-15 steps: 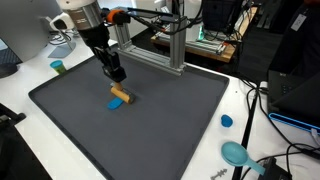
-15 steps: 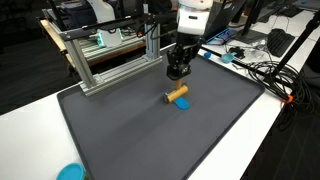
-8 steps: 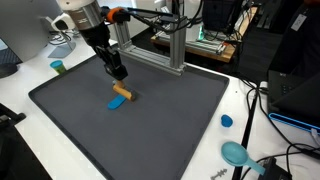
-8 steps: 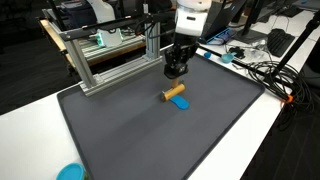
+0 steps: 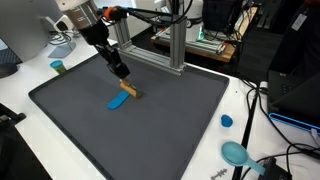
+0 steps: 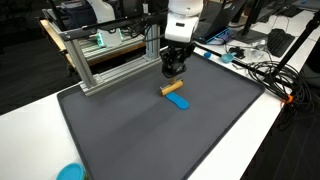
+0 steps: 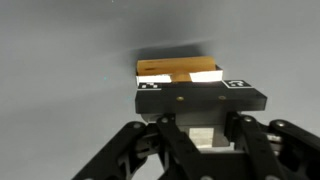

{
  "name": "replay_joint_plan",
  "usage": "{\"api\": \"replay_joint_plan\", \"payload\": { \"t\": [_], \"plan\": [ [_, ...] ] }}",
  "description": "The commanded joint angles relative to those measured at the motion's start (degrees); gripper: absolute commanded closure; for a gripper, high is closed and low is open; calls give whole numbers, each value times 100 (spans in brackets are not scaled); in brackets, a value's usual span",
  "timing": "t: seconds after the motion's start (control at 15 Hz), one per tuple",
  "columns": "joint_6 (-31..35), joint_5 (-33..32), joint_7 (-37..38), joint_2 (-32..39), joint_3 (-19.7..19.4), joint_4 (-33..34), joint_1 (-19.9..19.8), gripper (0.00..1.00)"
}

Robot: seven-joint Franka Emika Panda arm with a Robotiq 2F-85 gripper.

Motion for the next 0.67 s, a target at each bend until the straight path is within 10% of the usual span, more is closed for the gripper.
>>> {"api": "replay_joint_plan", "payload": {
  "t": [0.0, 0.6],
  "plan": [
    [96, 758, -624, -505, 183, 60, -387, 78],
    [-261, -513, -2394, -433, 267, 489, 3, 78]
  ]
}}
